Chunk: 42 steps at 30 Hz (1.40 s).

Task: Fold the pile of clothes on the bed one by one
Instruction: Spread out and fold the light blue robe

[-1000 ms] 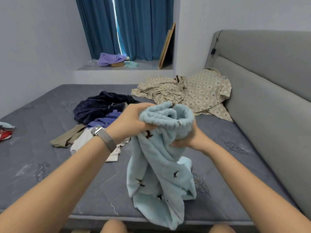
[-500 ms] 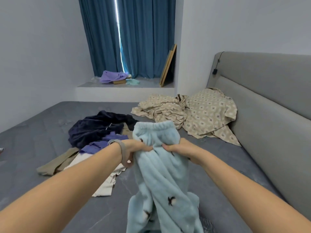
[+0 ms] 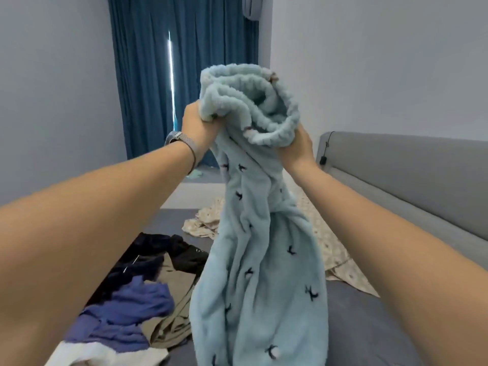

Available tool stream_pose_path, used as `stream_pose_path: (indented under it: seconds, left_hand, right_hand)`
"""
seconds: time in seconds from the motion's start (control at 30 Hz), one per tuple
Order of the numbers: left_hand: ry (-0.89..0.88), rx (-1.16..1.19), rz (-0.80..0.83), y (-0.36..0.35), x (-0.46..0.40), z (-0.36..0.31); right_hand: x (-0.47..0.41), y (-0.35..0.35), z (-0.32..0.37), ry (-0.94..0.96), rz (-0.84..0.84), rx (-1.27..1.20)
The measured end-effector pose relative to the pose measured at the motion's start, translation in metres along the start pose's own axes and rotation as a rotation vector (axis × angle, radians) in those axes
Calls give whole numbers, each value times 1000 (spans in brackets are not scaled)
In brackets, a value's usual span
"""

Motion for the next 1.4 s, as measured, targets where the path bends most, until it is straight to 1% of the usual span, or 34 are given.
stream_pose_path:
  seconds: [0.1,0.2,0.23,0.27,0.33,0.37,0.4,0.43,0.47,0.5,0.53,0.57,0.6,0.63,0.67,0.7,0.73,0.77,0.8,0.83,0.9,0.93,0.97,1.0,1.03,1.07,1.1,1.13,1.17,1.23,1.3,1.33,1.37,1.4]
  left_hand:
    - [15,-197,125,-23,44,57]
    - [187,-452,418,-59,135,148]
    - [227,-448,519,-70,173,174]
    - [218,-404,627,-83,214,199]
    - [114,-353,850,-107,298,233]
    - [121,-347,961,-116,343,256]
    - [174,-343,1071,-120,389,279]
    - [274,-302,1167,-122,437,299]
    - [309,-219,1187,-124,476,317]
    - [290,-198,1129,-123,509,334]
    - [286,-311,1003,-113,534,351]
    - [288,-383,985,-107,551,357]
    - [224,-482,964,-110,555,354]
    - [181,-503,941,-111,555,345]
    - [173,-503,964,-114,558,343]
    - [213,-468,989,-115,561,339]
    - [247,-421,983,-115,562,334]
    - [308,-379,981,-118,565,339]
    - [278,-382,932,-117,569,340]
    - [286,-354,892,-118,580,343]
    - [359,-297,867,-118,603,341]
    - [416,-267,851,-114,607,337]
    - [461,-264,893,-111,604,331]
    - [403,-328,987,-101,603,319]
    - [323,-273,947,-90,608,310]
    - [410,-168,927,-84,611,307]
    - [479,-83,932,-83,617,306]
    - [578,33,958,-91,620,295]
    - [666,-44,876,-89,615,287]
    - [600,-157,899,-79,633,272]
    - [588,-159,926,-75,637,253]
    - [565,-186,926,-74,637,247]
    - [513,-245,964,-79,635,246]
    - [407,-279,1015,-78,643,239]
  right_hand:
    - [34,-23,-66,-70,137,40]
    - [101,-58,-159,-283,371,71]
    - [128,-70,-185,-349,468,52]
    - [164,-81,-211,-404,576,104]
    - [244,-100,-249,-389,836,317]
    - [292,-110,-269,-403,918,358]
    - [343,-118,-284,-468,983,321]
    - [386,-128,-298,-528,1041,287]
    - [424,-136,-305,-553,1064,246]
    - [453,-141,-315,-526,1021,252]
    - [473,-145,-320,-501,972,279]
    - [487,-149,-316,-488,969,195]
    - [496,-153,-321,-557,967,172]
    - [496,-154,-322,-589,873,207]
    - [498,-148,-310,-542,861,254]
    - [515,-153,-330,-493,876,332]
    - [539,-152,-351,-579,855,264]
    - [553,-154,-360,-560,907,367]
    - [567,-152,-371,-583,838,335]
    - [571,-147,-360,-570,790,311]
    - [569,-148,-317,-597,805,304]
    - [572,-139,-301,-667,767,258]
    - [571,-131,-290,-815,718,176]
    - [571,-121,-278,-908,669,146]
    - [575,-123,-280,-877,661,224]
    - [571,-118,-272,-868,695,250]
    - [573,-118,-265,-859,748,197]
    - [579,-120,-266,-833,756,149]
    - [579,-117,-261,-837,730,105]
    - [577,-118,-241,-804,828,223]
    - [592,-113,-239,-806,883,246]
    - [596,-111,-234,-767,918,259]
    - [598,-109,-221,-765,933,231]
    - [599,-106,-212,-802,961,228]
Point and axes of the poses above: each hand's wrist, its own x-axis away from the middle knuckle, its own y-axis out of the back of the hand, z = x × y, the point moved 6 cm from there along -x, towards the middle knuckle, and after that the axes turned 12 degrees about z, right-handed, at the moved point
